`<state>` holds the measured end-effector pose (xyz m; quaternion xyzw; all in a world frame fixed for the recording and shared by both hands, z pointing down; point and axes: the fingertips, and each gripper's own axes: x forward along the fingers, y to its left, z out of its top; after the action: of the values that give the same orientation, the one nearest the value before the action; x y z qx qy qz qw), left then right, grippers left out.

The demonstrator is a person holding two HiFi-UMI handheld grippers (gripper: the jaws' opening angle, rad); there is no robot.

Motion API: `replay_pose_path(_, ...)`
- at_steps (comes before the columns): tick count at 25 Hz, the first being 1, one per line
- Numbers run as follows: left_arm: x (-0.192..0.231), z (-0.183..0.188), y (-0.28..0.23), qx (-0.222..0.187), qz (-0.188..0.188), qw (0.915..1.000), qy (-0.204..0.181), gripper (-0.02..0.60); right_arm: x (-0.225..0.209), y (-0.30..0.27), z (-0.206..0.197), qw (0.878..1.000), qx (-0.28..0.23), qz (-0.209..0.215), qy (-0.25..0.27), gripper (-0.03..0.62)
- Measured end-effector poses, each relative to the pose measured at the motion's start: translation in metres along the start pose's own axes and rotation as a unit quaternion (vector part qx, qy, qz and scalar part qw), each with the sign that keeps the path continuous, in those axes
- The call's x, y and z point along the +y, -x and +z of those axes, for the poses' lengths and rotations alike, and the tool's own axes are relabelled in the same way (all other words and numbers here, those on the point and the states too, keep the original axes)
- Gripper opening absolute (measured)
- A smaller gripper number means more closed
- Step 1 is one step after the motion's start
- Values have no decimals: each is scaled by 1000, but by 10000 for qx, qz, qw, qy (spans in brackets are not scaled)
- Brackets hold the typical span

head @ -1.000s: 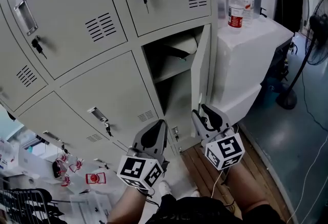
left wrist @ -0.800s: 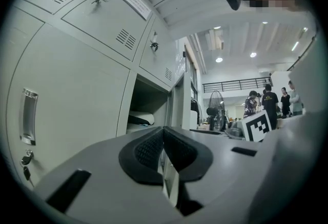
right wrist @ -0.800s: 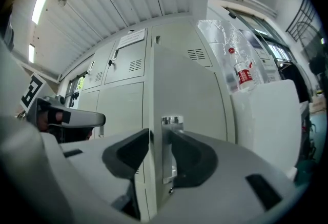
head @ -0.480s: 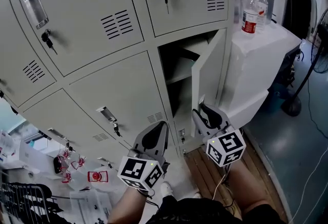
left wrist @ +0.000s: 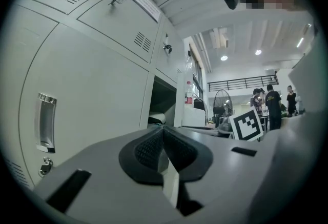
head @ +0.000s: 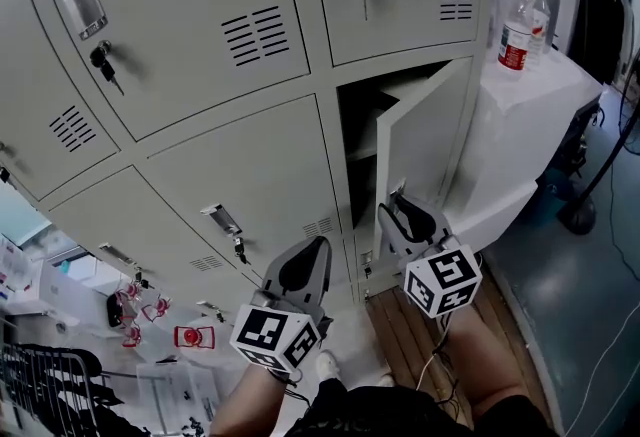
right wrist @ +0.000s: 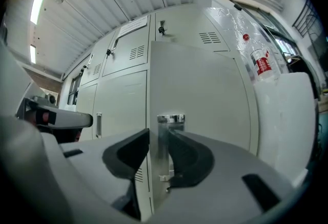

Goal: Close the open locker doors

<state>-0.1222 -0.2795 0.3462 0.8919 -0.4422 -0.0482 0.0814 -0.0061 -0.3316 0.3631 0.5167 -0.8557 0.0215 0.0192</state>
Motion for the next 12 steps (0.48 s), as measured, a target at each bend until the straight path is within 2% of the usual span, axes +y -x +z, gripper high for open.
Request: replay_pose_path(12,28,2,-7,24,78,10000,-37,3,5,-44,0,9999,81,120,22,112)
